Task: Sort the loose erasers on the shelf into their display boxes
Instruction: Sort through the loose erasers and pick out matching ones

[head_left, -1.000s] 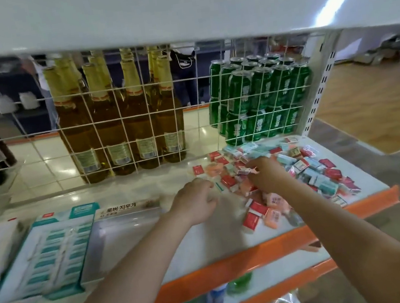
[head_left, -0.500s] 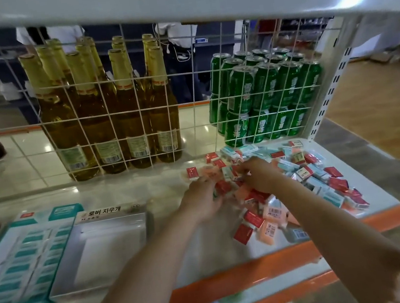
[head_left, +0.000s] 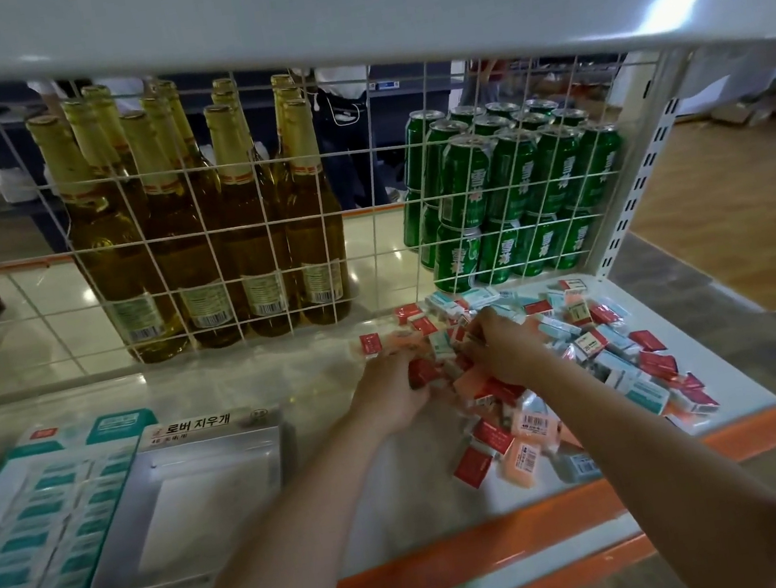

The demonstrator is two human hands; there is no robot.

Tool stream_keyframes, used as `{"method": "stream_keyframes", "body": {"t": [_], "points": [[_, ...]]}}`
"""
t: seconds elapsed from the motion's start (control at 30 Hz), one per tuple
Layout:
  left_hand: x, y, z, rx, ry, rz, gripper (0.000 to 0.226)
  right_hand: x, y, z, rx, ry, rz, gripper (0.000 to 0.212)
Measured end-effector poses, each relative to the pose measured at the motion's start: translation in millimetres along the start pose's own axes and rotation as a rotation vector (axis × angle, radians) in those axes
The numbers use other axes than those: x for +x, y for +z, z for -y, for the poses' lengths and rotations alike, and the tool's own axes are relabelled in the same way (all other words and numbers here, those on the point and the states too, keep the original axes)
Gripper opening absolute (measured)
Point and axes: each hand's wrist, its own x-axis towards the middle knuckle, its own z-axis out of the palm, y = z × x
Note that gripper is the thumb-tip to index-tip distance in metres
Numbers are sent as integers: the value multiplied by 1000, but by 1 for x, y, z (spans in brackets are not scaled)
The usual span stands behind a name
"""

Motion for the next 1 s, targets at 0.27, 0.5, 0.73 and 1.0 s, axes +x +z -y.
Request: {"method": "stream_keyframes", "body": {"t": [0.27,0.5,0.73,1.0], "points": [[-11,-18,15,-79,-166,-150,44,-6,-1,4,140,-59,-86,33],[-17,-27,23,-126,-191,-164,19,-19,0,11,193,-117,-107,36],[-25,-28,27,-131,-197,-76,37,-31,4,9,303,-66,-129,32],[-32,-22,21,-11,-127,102,41,-47,3,2,409,-20,-156,13]]}}
